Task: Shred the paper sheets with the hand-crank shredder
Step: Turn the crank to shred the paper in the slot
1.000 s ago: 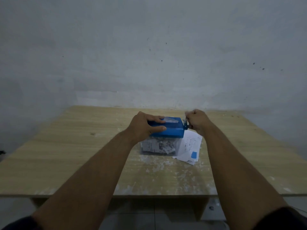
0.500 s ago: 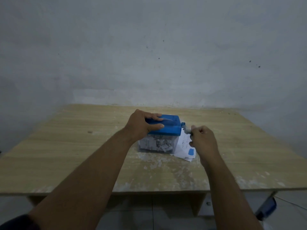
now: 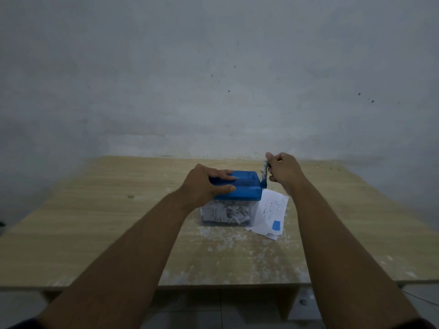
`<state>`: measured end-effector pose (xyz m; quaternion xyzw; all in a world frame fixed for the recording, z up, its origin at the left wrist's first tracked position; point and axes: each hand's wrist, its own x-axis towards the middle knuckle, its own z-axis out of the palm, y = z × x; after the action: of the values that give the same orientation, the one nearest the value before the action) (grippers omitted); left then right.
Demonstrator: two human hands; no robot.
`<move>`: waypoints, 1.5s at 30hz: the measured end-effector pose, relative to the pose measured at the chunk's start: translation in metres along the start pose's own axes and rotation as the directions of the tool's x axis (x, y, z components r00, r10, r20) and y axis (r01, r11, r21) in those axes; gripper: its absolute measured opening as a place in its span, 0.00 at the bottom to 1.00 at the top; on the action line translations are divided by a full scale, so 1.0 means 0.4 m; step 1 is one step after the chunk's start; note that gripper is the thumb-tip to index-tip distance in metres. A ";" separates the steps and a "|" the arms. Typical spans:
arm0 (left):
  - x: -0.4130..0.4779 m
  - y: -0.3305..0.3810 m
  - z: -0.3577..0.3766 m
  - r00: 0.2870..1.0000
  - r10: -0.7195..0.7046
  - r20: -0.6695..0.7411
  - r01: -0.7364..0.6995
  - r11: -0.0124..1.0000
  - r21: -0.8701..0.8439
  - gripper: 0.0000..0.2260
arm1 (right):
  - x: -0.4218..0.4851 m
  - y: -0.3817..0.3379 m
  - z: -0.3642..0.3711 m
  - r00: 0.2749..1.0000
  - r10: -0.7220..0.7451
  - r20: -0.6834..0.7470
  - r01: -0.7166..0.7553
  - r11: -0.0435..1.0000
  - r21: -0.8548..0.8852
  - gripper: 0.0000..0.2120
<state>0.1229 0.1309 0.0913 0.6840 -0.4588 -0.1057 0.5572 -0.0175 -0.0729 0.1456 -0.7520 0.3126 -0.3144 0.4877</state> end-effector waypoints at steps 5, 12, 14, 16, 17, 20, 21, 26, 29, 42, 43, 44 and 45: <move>-0.004 -0.004 0.015 0.999 0.006 -0.034 -0.008 0.998 -0.058 0.14 | 0.015 0.058 0.030 0.996 0.093 -0.006 -0.093 0.995 0.027 0.17; -0.006 0.000 0.016 0.999 0.027 -0.029 -0.028 0.999 -0.028 0.14 | 0.007 0.071 0.024 0.995 0.083 -0.059 -0.079 0.995 0.062 0.15; -0.007 -0.001 0.014 0.999 0.025 -0.031 -0.025 1.000 -0.014 0.15 | 0.009 0.073 0.023 0.993 0.115 -0.001 -0.115 0.993 -0.004 0.13; -0.010 -0.002 0.014 0.999 0.022 -0.028 -0.023 1.000 -0.012 0.14 | 0.001 0.107 0.030 0.978 0.196 0.069 -0.186 0.974 -0.132 0.04; -0.011 -0.001 0.014 1.000 0.019 -0.024 -0.019 1.000 -0.020 0.14 | -0.012 0.137 0.035 0.965 0.245 0.091 -0.231 0.963 -0.140 0.02; -0.010 -0.002 0.020 0.999 0.027 -0.035 -0.028 0.998 -0.052 0.14 | -0.049 0.242 0.048 0.954 0.281 0.108 -0.270 0.957 -0.109 0.11; -0.012 0.000 0.022 0.999 0.031 -0.043 -0.033 0.998 -0.055 0.14 | -0.063 0.269 0.053 0.956 0.276 0.102 -0.268 0.960 -0.085 0.11; -0.018 0.000 0.029 0.997 0.042 -0.061 -0.046 0.997 -0.068 0.15 | -0.143 0.287 0.050 0.980 0.184 -0.073 -0.185 0.983 -0.002 0.11; -0.019 -0.001 0.029 0.996 0.063 -0.064 -0.066 0.997 -0.039 0.15 | -0.161 0.288 0.048 0.991 0.041 -0.129 -0.048 0.998 -0.050 0.14; -0.015 -0.073 -0.043 0.968 0.246 -0.044 -0.196 0.858 0.475 0.19 | -0.246 0.375 -0.042 0.976 -0.217 0.020 0.201 0.859 -0.472 0.07; -0.014 -0.072 -0.053 0.969 0.245 -0.040 -0.194 0.848 0.493 0.18 | -0.248 0.375 -0.035 0.969 -0.233 0.084 0.242 0.827 -0.508 0.10; -0.018 -0.065 -0.059 0.966 0.252 -0.051 -0.190 0.833 0.519 0.17 | -0.253 0.370 -0.030 0.961 -0.238 0.143 0.277 0.799 -0.533 0.14; -0.026 -0.056 -0.060 0.955 0.286 -0.075 -0.198 0.807 0.556 0.16 | -0.254 0.370 -0.027 0.951 -0.243 0.191 0.308 0.780 -0.544 0.18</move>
<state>0.1442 0.1536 0.0770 0.7553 -0.5086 0.1541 0.3835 -0.1118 -0.0485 -0.0056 -0.9165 0.2511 -0.2330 0.2068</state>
